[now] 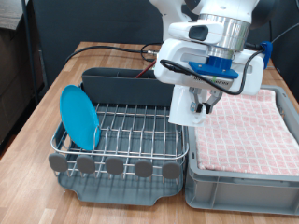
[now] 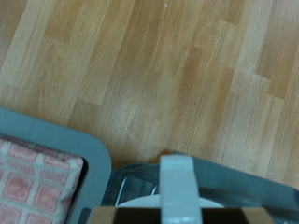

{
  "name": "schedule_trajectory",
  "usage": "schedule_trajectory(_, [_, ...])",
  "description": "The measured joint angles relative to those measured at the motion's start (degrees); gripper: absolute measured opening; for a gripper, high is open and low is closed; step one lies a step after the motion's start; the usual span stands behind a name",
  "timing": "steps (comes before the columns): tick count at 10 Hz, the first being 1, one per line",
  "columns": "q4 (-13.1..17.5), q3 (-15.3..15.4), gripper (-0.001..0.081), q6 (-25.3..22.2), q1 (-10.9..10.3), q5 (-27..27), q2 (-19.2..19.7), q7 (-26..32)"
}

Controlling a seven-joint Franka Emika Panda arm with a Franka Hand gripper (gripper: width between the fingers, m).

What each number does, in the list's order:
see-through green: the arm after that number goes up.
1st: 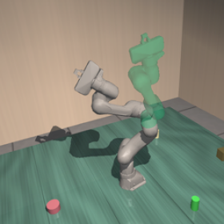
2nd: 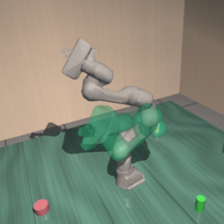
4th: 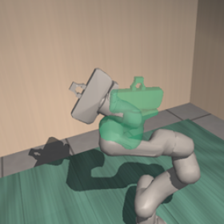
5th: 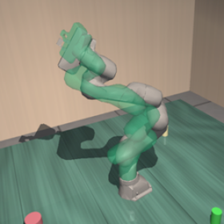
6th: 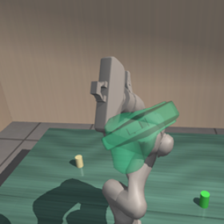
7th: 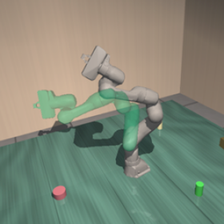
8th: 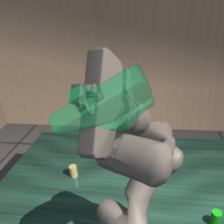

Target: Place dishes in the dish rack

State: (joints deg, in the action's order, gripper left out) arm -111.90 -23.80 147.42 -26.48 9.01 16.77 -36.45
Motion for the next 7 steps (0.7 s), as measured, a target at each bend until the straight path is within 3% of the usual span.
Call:
schedule_trajectory(3, [3.0,1.0,0.0072,0.5,1.7,-2.9,2.9,1.5])
schedule_trajectory(7, [5.2,1.5,0.0072,-0.7,2.3,-3.9,5.1,1.6])
